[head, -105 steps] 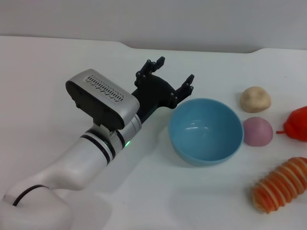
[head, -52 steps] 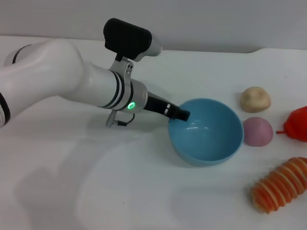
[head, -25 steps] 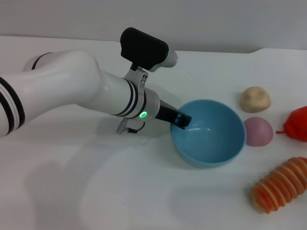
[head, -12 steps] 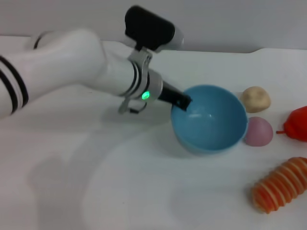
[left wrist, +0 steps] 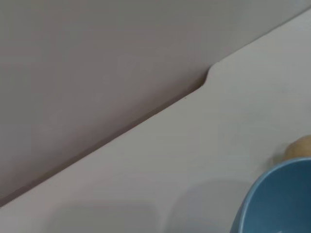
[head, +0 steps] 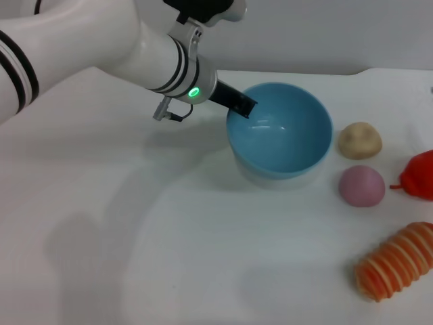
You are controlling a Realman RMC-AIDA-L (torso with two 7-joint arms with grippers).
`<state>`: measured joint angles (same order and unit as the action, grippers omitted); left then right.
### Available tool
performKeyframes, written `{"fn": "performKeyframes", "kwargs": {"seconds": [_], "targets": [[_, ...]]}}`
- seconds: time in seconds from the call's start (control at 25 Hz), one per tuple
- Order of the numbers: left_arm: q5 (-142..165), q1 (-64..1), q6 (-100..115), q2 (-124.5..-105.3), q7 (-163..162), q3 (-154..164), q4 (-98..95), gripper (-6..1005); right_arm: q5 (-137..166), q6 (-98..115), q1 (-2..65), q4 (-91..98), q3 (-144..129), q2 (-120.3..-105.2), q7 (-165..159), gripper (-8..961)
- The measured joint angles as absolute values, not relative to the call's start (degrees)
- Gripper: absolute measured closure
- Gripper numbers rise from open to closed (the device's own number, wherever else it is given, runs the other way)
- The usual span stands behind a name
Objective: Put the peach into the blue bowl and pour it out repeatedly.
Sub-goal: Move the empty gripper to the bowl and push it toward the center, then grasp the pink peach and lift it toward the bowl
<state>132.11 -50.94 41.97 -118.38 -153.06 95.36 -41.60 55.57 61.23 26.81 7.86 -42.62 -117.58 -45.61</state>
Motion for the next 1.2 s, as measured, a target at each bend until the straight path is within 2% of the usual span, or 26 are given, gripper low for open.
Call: {"fn": "performKeyframes", "kwargs": {"seconds": [0.2,0.52,0.68,0.8,1.04,1.2], "targets": [[132.2,-50.0,41.7,-118.39,-153.1,95.1,-41.0,1000,78.4,56.7,26.2,29.0,-42.6,-118.49,-75.0,213],[132.2,-49.6,41.7,-118.3,-153.1,94.7,-40.5,1000,122.4,65.0,28.3,52.2,-39.7,-117.46,-123.2,217],[132.3,-50.3,41.0,-118.28,-153.1,94.4,-40.2,1000,131.8,76.3,31.3,54.0,-37.3,-116.47,-130.1,219],[132.3,-50.8,40.8,-118.21,-153.1,94.1,-40.1,1000,133.6,79.1,31.9,53.5,-37.8,-116.28,-131.0,221],[133.1,-51.1,40.4,-118.2,-153.1,93.9,-40.1,999,137.5,77.6,32.8,48.6,-40.9,-116.69,-131.0,224],[135.2,-51.4,40.3,-118.23,-154.2,93.3,-40.1,1000,142.7,73.8,33.7,45.1,-41.2,-117.62,-130.8,226]]}}
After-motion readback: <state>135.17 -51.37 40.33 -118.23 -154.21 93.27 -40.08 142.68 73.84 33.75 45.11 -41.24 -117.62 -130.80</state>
